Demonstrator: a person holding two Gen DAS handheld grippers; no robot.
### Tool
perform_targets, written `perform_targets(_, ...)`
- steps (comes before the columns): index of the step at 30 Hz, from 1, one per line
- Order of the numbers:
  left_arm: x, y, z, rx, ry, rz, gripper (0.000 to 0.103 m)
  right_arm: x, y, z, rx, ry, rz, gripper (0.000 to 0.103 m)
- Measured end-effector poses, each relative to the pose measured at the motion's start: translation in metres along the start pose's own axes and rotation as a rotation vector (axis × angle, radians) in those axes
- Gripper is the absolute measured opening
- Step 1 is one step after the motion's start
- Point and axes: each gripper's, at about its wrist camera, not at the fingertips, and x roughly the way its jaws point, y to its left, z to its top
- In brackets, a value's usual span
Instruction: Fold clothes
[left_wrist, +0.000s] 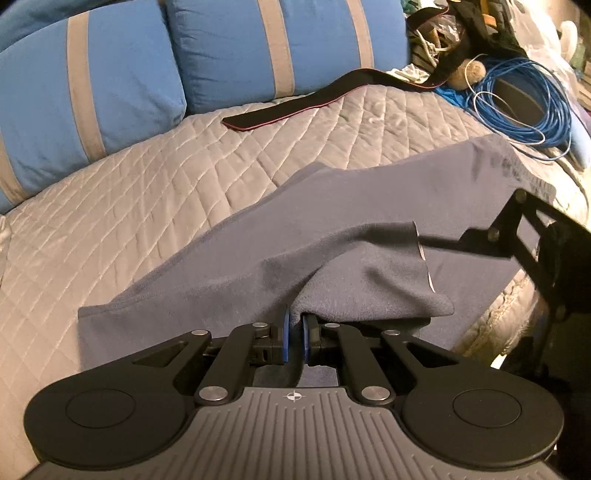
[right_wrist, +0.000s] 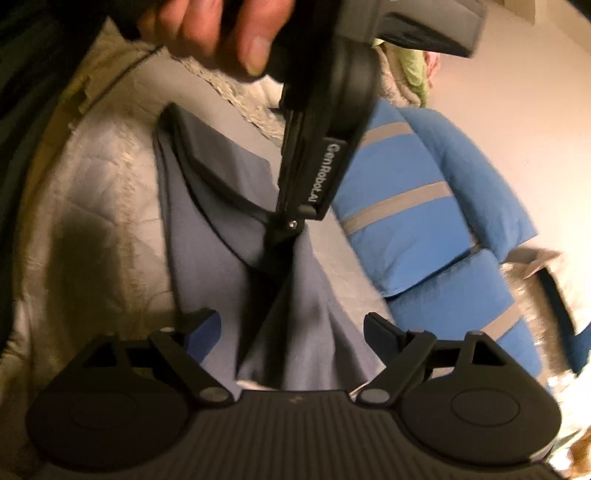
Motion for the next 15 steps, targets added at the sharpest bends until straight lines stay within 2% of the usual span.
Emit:
perform_targets(3,-0.002,0.000,-0.001,-0.002,-0.001,-0.003,0.006,0.011,0.010,-0.001,-0.084,0.071,-0.108,0.090)
perform_targets(6,-0.003,0.001,-0.002,-0.005,-0.002,-0.011,0.007,0.008,0.014,-0.004,-0.189,0.099,-0.170,0.089)
perform_targets(9,-0.003,0.000,-0.004,0.003,-0.001,-0.019,0.007,0.002,0.016,-0.011,-0.285,0.093,-0.168,0.067)
perform_targets(11,-0.002,-0.003,-0.005,0.015,-0.001,-0.014,0.009,-0.003,0.016,-0.016,-0.347,0.084,-0.155,0.039)
perform_targets(13,-0.002,-0.007,-0.007,0.036,0.006,-0.020,0.009,-0.006,0.011,-0.021,-0.374,0.079,-0.134,0.023)
perform_targets(14,-0.002,-0.010,-0.009,0.055,0.015,-0.026,0.013,-0.008,0.008,-0.024,-0.383,0.076,-0.127,0.022)
perform_targets(15,-0.002,-0.013,-0.010,0.075,0.023,-0.031,0.024,-0.009,0.005,-0.026,-0.404,0.068,-0.133,0.021)
